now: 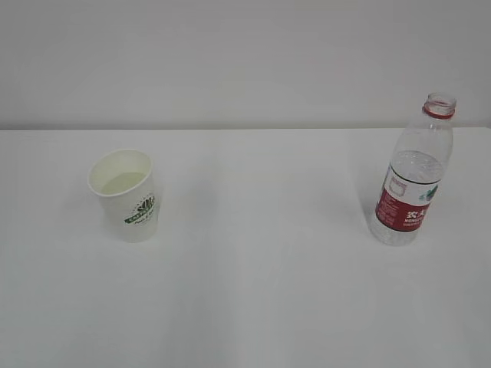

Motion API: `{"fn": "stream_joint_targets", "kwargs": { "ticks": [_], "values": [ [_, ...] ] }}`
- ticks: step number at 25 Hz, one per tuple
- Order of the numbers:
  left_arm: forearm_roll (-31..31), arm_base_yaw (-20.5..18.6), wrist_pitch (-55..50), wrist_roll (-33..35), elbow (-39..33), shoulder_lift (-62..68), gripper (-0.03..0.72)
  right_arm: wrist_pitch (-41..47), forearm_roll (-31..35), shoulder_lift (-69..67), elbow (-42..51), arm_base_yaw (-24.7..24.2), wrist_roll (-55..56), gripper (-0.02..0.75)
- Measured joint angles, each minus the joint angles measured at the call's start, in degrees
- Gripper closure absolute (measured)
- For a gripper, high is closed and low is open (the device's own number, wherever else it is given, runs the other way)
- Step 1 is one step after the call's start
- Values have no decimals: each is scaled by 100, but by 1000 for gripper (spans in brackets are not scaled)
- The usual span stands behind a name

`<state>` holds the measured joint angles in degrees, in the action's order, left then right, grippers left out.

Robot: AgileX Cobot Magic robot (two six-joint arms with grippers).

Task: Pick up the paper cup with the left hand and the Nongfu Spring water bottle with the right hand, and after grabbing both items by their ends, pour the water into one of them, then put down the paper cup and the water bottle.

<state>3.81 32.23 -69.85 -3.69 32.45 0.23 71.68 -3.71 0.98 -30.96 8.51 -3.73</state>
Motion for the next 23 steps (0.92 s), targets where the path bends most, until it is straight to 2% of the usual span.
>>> {"fn": "stream_joint_targets", "kwargs": {
  "ticks": [23],
  "values": [
    [0,0,0,0,0,0,353,-3,0,0,0,0,0,151]
  ]
}}
